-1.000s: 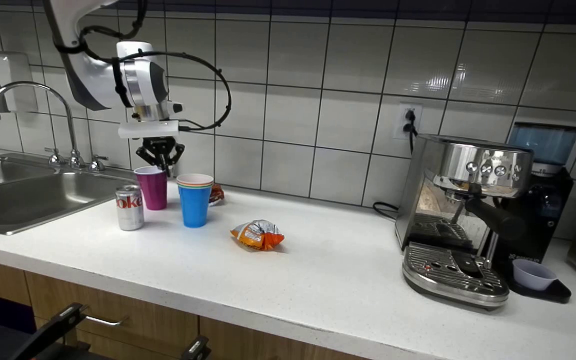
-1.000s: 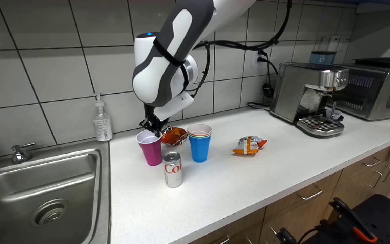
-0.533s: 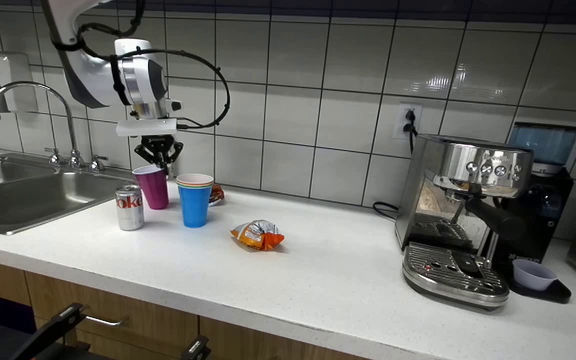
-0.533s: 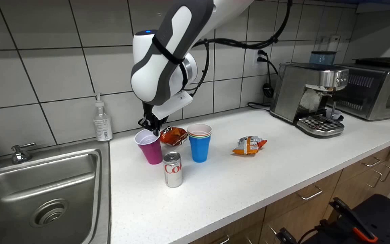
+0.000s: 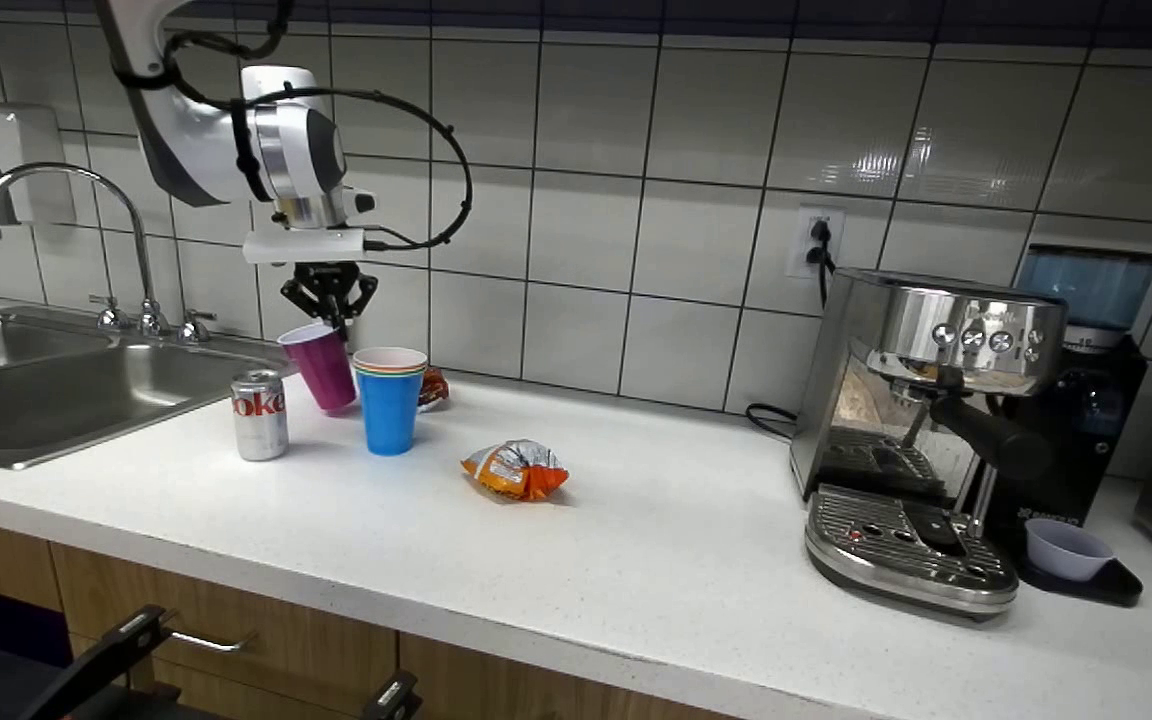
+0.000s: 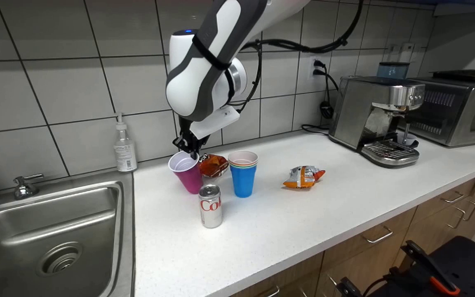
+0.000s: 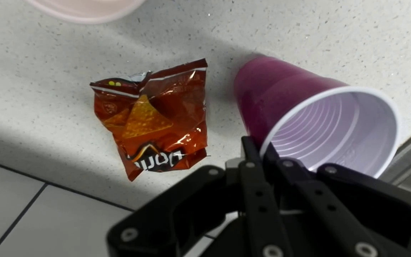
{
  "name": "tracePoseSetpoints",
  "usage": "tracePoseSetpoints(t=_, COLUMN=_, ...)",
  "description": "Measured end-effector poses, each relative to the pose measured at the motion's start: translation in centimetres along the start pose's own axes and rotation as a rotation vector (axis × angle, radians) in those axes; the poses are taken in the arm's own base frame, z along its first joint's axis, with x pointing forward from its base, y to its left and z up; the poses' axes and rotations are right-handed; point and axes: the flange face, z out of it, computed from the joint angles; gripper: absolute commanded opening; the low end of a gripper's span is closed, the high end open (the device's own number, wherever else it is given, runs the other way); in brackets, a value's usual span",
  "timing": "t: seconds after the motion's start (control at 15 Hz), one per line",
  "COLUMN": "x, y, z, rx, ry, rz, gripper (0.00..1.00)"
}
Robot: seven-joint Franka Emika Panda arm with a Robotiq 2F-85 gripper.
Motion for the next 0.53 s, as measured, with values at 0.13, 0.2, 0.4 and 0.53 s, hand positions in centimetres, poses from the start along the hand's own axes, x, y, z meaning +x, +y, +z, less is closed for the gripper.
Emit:
tracePoseSetpoints(t=0.13, x=-0.1, y=1.1, z=-0.4, rx=0.006, ry=0.02, rz=0.033, gripper=0.01)
tracePoseSetpoints(t=0.2, x=-0.2, y=1.7, z=-0.5, rx=0.01, ry=0.034, rz=0.051, gripper=0.01)
tracePoseSetpoints(t=0.4, x=-0.4, y=3.3, z=-1.1, rx=0.021, ry=0.075, rz=0.103, gripper=0.01)
tracePoseSetpoints(t=0.53, x=-0.5, y=4.0, z=-1.5, rx=0.025, ry=0.103, rz=0.126, gripper=0.01)
